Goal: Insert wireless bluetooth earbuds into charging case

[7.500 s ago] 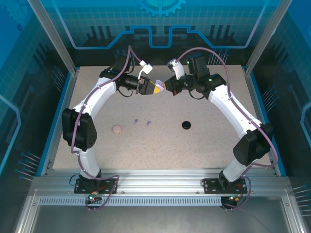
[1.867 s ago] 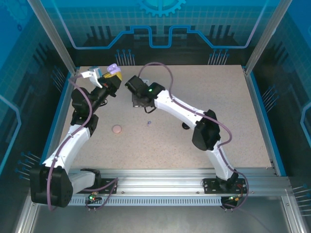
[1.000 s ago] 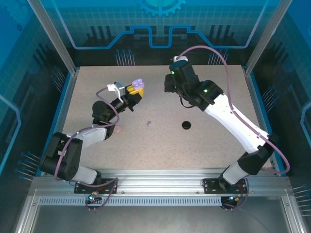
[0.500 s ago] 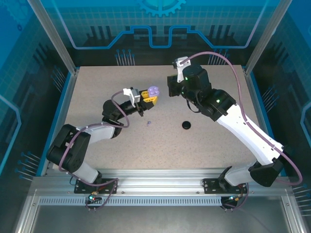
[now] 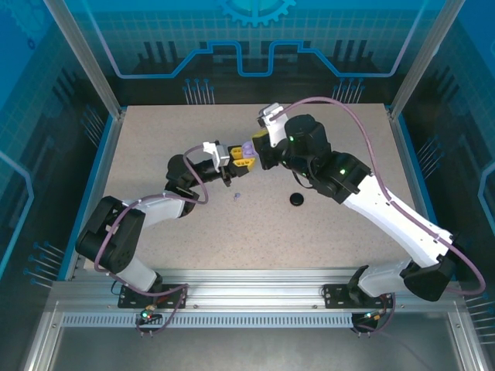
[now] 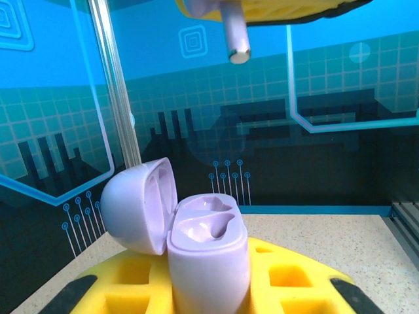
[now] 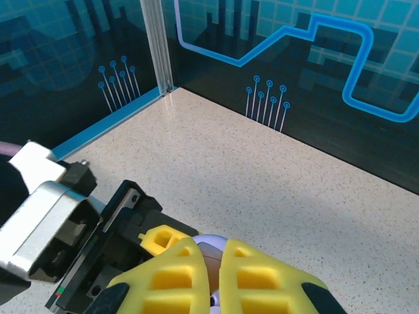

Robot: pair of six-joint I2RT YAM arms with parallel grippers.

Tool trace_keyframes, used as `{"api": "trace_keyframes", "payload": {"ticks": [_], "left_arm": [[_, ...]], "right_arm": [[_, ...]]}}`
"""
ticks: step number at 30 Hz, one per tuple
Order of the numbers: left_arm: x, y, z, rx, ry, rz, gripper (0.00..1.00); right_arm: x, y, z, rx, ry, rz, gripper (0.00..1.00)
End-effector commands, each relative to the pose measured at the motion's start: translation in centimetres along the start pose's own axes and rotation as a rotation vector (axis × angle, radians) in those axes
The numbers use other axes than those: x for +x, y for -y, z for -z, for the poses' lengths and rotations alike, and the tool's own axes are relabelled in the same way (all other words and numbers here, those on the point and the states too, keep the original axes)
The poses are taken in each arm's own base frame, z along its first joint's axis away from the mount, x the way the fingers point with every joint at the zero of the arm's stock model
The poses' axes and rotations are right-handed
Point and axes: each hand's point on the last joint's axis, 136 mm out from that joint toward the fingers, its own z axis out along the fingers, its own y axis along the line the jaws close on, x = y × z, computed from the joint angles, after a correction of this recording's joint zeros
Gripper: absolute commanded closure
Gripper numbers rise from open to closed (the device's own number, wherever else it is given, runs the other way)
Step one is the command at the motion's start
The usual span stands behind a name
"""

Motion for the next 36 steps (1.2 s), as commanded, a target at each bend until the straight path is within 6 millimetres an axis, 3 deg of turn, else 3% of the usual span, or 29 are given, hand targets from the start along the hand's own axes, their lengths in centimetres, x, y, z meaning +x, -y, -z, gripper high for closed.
{"api": "trace_keyframes", "payload": {"ticks": [1,15,36], "left_arm": [[-0.9,0.6,-0.5,0.043,0.017,-0.057,1.00],[-1.0,0.6,-0.5,0.042,0.017,-0.057,1.00],[-1.5,0.6,-0.5,0.040,0.020,-0.058,1.00]], "right_arm": [[0.8,-0.5,-1.0,0.013,-0.025,0.054,0.93],[3.7,-0.2,-2.3,0.046,-0.106,0.068,0.94],[5.8,-0.8,-3.4,0.030,-0.184,0.145,0.95]]}}
